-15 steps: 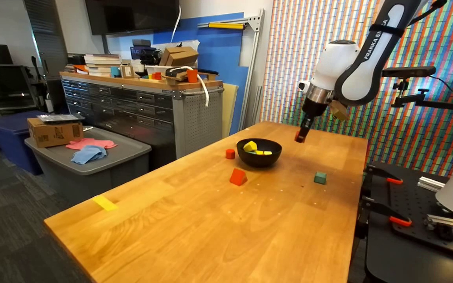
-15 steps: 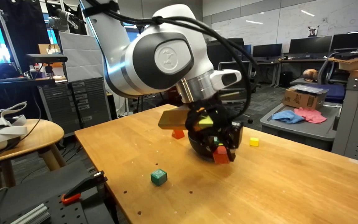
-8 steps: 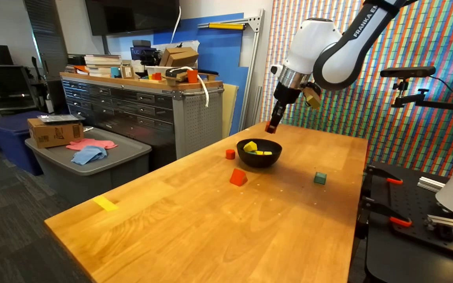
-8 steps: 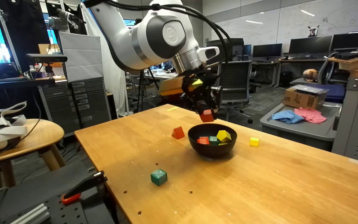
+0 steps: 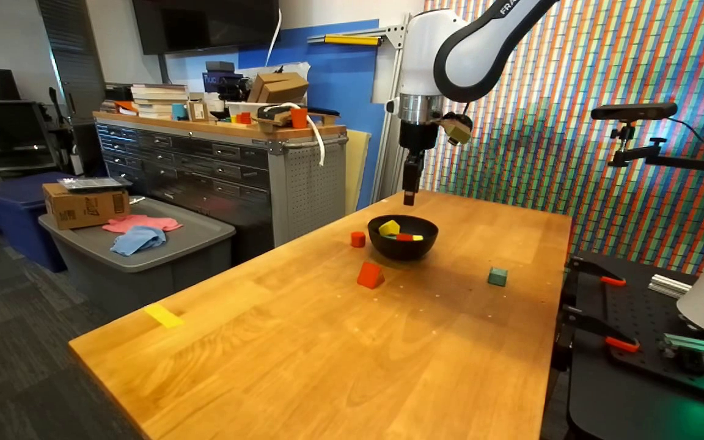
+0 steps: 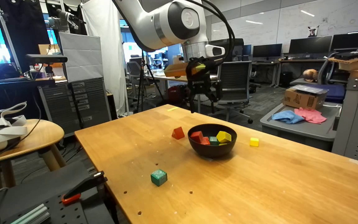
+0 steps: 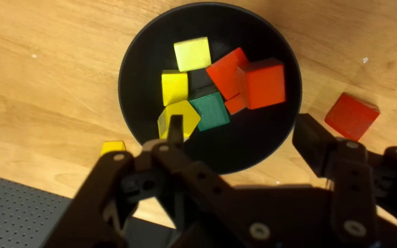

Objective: Put all the blocks one at a time in the bowl except the right yellow block farthest away from you

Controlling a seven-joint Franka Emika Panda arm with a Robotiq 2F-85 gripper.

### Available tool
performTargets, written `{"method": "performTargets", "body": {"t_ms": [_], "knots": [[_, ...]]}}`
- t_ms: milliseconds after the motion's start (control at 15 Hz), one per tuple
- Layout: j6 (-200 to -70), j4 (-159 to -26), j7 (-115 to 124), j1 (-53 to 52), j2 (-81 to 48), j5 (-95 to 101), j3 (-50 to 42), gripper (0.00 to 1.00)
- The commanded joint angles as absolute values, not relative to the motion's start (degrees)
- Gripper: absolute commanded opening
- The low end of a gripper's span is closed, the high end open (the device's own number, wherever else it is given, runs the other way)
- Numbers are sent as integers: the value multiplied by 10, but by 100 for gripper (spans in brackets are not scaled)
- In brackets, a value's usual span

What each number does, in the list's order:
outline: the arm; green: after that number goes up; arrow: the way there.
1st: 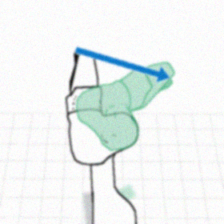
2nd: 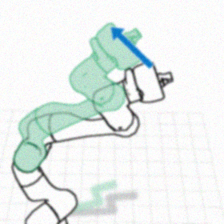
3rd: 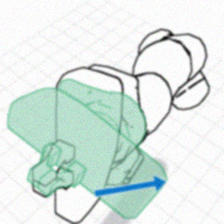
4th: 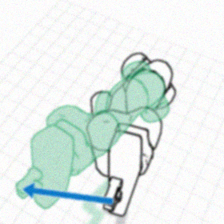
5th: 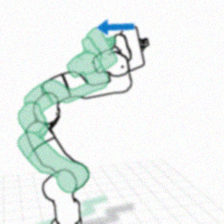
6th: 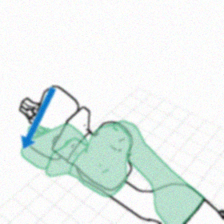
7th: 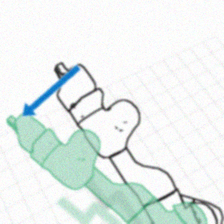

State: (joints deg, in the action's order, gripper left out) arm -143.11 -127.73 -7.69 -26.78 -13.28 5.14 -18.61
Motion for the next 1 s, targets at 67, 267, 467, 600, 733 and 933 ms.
{"method": "performTargets", "body": {"t_ms": [67,267,467,600,733,933], "knots": [[-1372,-1244,-41,-142,-132,100,-85,100],[-1343,-1288,-5,-109,-74,147,-68,100],[-1343,-1276,-16,-80,-94,143,-46,99],[-1338,-1299,-14,-70,-64,150,-44,100],[-1353,-1331,-57,-50,-55,106,-37,100],[-1380,-1401,-135,-17,-41,15,-27,100]]}}
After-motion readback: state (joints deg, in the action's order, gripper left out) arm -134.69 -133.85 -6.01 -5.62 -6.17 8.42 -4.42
